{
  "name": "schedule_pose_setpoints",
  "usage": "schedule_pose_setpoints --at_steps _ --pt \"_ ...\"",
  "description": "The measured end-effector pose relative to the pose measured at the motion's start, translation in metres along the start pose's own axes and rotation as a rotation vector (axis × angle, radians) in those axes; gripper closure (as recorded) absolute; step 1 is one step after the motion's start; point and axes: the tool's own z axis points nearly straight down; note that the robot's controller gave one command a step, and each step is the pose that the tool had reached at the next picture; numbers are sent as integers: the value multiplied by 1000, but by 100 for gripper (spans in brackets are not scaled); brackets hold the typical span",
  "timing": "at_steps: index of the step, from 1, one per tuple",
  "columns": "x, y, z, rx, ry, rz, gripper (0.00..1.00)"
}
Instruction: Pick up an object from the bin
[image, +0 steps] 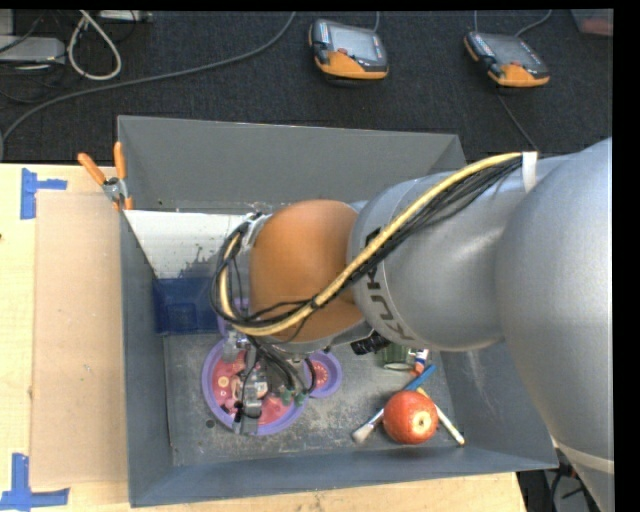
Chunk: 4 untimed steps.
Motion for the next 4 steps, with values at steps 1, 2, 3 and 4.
schedule_pose_setpoints --at_steps 1,2,3,4 --pt "-3 -1 -4 -2 -7 2 0" --pt "-66 -62 20 -1 -7 -116 0" --pt "-75 -88 12 -3 -8 -336 0" --pt "-54 -119 35 -3 -5 -128 0"
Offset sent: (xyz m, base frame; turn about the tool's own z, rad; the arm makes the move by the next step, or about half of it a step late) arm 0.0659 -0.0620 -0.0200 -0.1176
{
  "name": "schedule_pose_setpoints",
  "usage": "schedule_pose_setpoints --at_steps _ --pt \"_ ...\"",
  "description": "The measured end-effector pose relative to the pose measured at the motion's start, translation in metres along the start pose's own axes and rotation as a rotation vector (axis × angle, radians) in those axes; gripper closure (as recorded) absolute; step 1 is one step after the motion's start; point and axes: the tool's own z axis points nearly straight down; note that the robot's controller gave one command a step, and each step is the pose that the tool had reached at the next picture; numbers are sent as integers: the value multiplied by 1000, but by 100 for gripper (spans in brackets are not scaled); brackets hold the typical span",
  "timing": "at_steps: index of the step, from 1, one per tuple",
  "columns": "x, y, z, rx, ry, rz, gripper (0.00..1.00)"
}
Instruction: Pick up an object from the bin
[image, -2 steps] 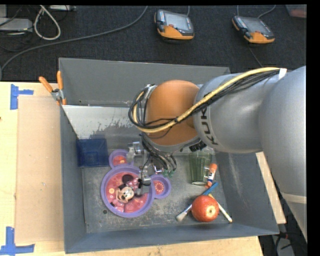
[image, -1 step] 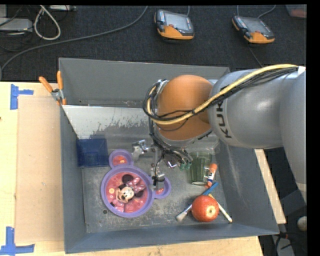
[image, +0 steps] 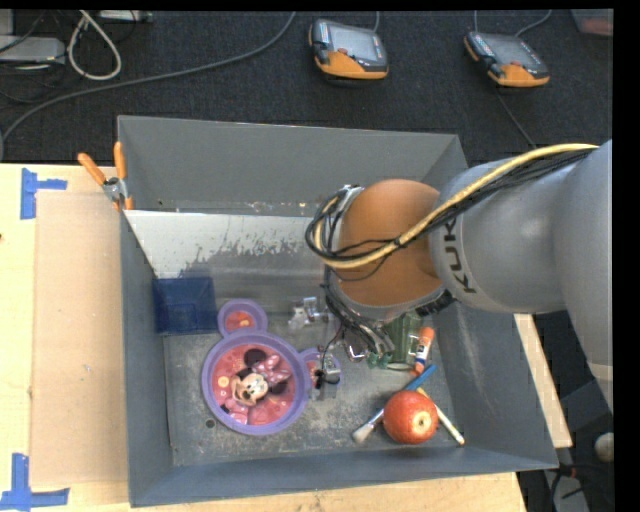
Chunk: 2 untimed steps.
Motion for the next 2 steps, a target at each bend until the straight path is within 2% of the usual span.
schedule_pose_setpoints --at_steps 1,2 --pt "-1 -13 35 0 -5 -185 0" --pt "-4 -21 47 0 -4 -24 100"
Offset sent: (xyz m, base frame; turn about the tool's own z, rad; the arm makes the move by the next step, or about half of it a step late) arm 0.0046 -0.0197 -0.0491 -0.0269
